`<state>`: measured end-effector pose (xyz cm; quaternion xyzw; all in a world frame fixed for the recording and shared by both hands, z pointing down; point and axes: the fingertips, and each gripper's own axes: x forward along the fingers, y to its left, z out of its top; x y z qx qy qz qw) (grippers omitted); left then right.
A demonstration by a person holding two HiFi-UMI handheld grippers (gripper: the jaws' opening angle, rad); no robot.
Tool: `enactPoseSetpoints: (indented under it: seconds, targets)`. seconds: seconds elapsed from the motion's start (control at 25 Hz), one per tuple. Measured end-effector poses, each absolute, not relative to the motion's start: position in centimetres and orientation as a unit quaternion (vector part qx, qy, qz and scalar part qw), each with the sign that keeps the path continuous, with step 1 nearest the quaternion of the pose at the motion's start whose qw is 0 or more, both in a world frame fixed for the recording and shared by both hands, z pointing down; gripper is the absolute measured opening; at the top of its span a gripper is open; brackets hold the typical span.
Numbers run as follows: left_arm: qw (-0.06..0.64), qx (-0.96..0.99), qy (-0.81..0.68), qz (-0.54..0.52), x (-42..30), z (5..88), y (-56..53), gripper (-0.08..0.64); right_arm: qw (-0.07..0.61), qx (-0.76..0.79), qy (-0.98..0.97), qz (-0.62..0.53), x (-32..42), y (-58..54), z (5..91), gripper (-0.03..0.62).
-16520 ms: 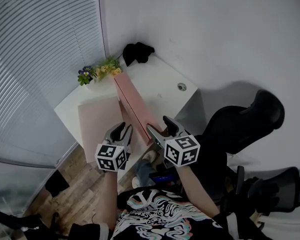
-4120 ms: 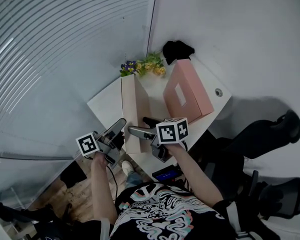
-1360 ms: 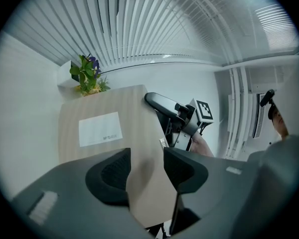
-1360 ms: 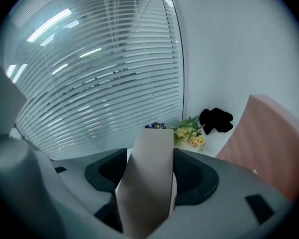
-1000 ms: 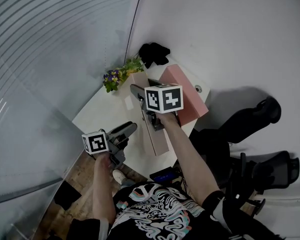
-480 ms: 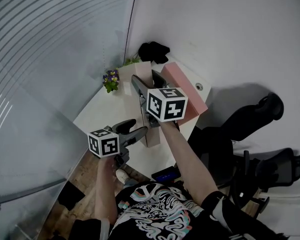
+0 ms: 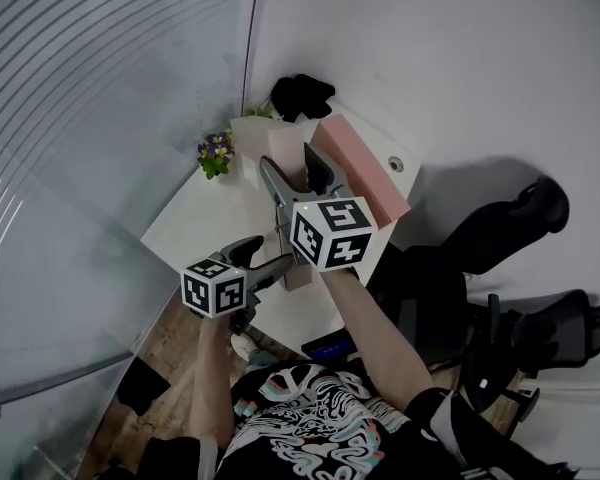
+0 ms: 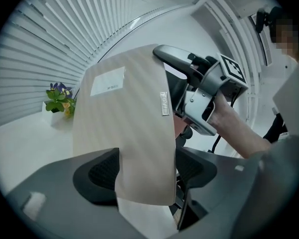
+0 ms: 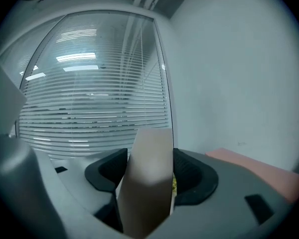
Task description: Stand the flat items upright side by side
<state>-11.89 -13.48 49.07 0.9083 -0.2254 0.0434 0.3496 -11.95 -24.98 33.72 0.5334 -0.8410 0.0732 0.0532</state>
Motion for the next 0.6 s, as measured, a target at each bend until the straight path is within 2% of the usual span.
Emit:
enactPoseSetpoints:
  seconds: [0.28, 0.6]
  targets:
    - [0.338, 0.908, -0.233, 0.079, -11.0, 51.1, -12.5, 0.350, 0.063, 0.519, -0.850, 0.065, -11.0, -21.9, 34.0, 0.288]
    - [0.277, 0.923, -0.243, 0.114, -9.6, 52.9, -11.4, 0.347, 0.071, 0.513, -0.852, 0.070, -8.5, -18.1, 35.3, 0.287]
